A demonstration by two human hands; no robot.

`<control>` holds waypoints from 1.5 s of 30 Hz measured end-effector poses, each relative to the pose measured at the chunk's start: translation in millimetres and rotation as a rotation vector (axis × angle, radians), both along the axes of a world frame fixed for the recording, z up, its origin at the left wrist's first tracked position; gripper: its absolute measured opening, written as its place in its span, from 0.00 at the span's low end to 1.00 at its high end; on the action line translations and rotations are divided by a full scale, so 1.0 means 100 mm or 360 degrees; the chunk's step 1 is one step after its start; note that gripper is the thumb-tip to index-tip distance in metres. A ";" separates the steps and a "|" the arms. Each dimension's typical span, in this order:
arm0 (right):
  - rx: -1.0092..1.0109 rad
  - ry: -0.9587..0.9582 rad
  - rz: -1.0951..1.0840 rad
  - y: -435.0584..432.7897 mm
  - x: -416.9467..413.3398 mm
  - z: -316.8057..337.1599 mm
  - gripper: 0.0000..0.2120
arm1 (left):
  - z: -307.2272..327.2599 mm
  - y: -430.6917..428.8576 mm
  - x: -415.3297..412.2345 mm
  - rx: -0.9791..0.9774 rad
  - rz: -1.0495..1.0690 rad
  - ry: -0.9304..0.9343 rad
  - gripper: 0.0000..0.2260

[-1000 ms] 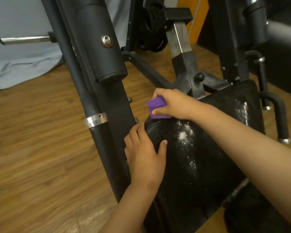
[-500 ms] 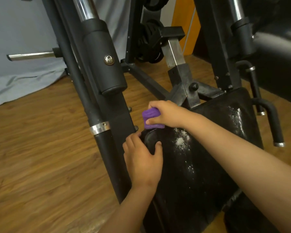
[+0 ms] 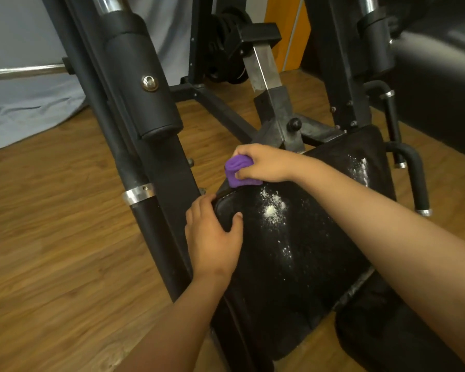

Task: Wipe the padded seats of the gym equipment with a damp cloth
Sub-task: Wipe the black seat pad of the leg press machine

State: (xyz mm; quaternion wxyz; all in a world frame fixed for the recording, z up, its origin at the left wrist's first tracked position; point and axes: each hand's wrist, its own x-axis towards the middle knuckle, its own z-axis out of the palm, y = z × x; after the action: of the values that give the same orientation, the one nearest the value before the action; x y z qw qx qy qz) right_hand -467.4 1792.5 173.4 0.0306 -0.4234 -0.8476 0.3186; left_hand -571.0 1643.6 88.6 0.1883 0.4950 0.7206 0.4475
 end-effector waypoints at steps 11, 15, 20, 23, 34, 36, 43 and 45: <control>0.0294 -0.0211 -0.0382 0.43 0.69 0.04 0.06 | 0.01 -0.01 0.03 -0.0039 0.0008 0.0063 0.22; 0.0220 -0.0148 -0.0354 0.40 0.61 0.05 0.07 | 0.01 0.00 0.03 -0.0062 0.0021 0.0131 0.22; 0.0149 0.0011 -0.0003 0.04 0.05 -0.02 0.08 | 0.07 -0.02 0.06 -0.0137 -0.0011 0.0266 0.22; 0.0233 -0.0045 0.0025 0.01 0.03 0.01 0.08 | 0.16 -0.06 0.05 -0.0152 -0.0073 0.0599 0.22; 0.0558 -0.0012 -0.0670 0.57 1.11 -0.06 0.07 | 0.14 0.58 0.02 0.0078 -0.0079 0.0709 0.06; 0.0589 -0.0029 -0.0648 0.59 1.07 -0.07 0.07 | 0.10 0.59 0.03 0.0109 -0.0110 0.0746 0.07; 0.0298 -0.0042 -0.0137 0.45 0.60 -0.02 0.06 | 0.06 0.60 0.04 0.0147 -0.0055 0.1005 0.12; 0.0286 -0.0025 -0.0161 0.48 0.63 -0.02 0.06 | 0.05 0.62 0.05 0.0148 -0.0050 0.1066 0.11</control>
State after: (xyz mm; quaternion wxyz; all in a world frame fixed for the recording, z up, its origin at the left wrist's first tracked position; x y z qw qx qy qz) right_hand -404.1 1840.5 170.9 0.0779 -0.4636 -0.8504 0.2360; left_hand -566.5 1705.2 93.5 -0.0749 0.6335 0.7137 0.2893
